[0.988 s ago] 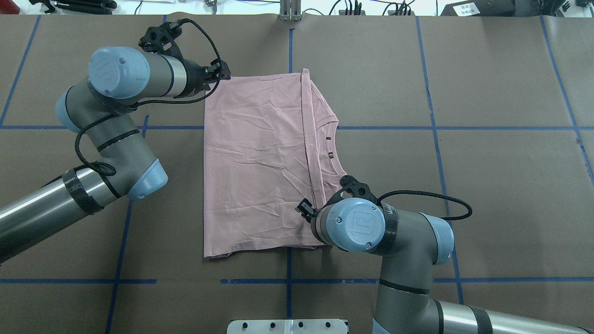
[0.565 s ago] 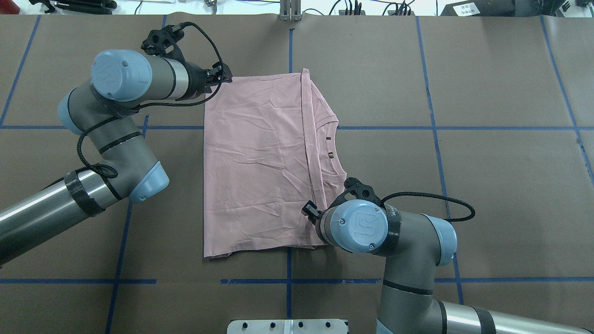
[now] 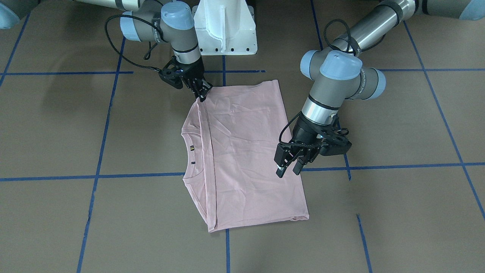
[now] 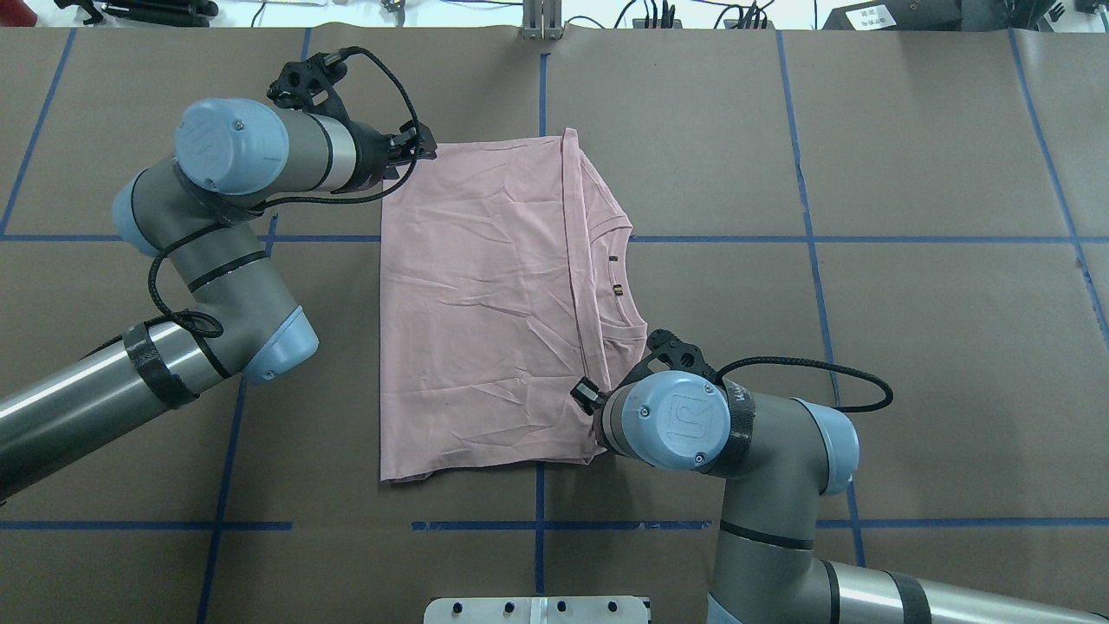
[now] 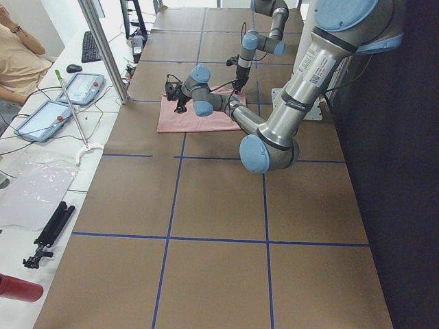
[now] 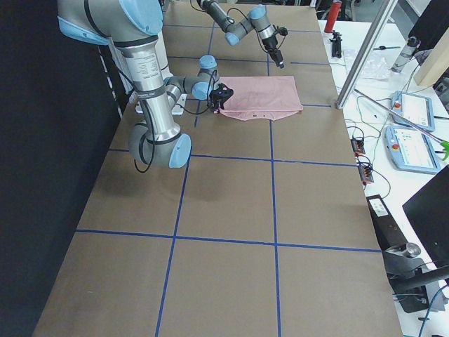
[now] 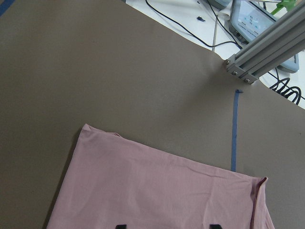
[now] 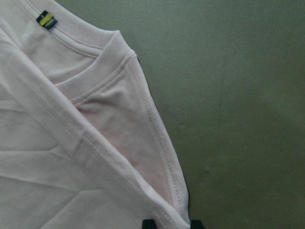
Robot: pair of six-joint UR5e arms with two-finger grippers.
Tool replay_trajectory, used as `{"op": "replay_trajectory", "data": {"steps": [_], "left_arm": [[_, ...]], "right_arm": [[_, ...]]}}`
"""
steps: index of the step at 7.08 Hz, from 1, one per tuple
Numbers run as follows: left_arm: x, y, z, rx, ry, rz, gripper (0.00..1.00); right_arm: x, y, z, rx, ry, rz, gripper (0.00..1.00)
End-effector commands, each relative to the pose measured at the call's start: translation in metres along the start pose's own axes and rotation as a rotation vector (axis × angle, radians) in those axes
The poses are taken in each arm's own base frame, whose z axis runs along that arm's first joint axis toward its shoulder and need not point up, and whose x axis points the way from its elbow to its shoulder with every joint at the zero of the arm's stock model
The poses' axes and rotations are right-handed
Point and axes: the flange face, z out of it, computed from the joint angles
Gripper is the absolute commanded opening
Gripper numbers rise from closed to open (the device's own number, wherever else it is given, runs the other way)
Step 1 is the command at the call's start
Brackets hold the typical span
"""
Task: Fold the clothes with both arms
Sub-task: 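Move the right gripper to the shirt's near corner by the collar, then lower both grippers and grasp the shirt's two corners nearest the robot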
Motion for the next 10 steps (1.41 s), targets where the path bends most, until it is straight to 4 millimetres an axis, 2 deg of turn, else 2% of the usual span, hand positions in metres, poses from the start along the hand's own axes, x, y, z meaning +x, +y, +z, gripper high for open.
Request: {"op": "replay_trajectory", "data": {"steps": [1, 3, 4, 5, 6, 7, 8, 9, 10], "left_arm": [[-0.004, 0.001, 0.0, -0.001, -0.005, -0.001, 0.66], [-0.001, 0.003, -0.005, -0.004, -0.008, -0.004, 0.66], [-0.014, 0.016, -0.011, -0.019, -0.01, -0.054, 0.66], [-0.026, 0.069, -0.026, -0.074, 0.006, -0.095, 0.66], [-0.025, 0.105, -0.064, -0.123, 0.037, -0.16, 0.67], [-0.015, 0.163, -0.092, -0.195, -0.003, -0.205, 0.7], [-0.018, 0.224, -0.116, -0.175, -0.078, -0.233, 0.73], [-0.039, 0.256, -0.113, -0.143, -0.161, -0.262, 0.73], [-0.058, 0.275, -0.111, -0.153, -0.21, -0.297, 0.75]], "right_arm": [[-0.002, 0.0, -0.003, -0.003, -0.005, 0.002, 0.0], [-0.004, -0.001, -0.006, -0.001, -0.013, 0.005, 0.0], [-0.006, -0.002, -0.018, -0.011, -0.034, 0.007, 0.0], [0.001, -0.005, -0.021, -0.01, -0.033, 0.007, 0.0], [0.004, -0.007, -0.03, -0.017, -0.043, 0.008, 0.0], [0.007, -0.003, -0.031, -0.024, -0.042, 0.004, 0.0], [0.012, -0.002, -0.033, -0.025, -0.041, 0.001, 0.0], [0.019, -0.003, -0.033, -0.026, -0.035, -0.002, 0.0], [0.019, -0.003, -0.034, -0.026, -0.037, -0.002, 0.0]]}}
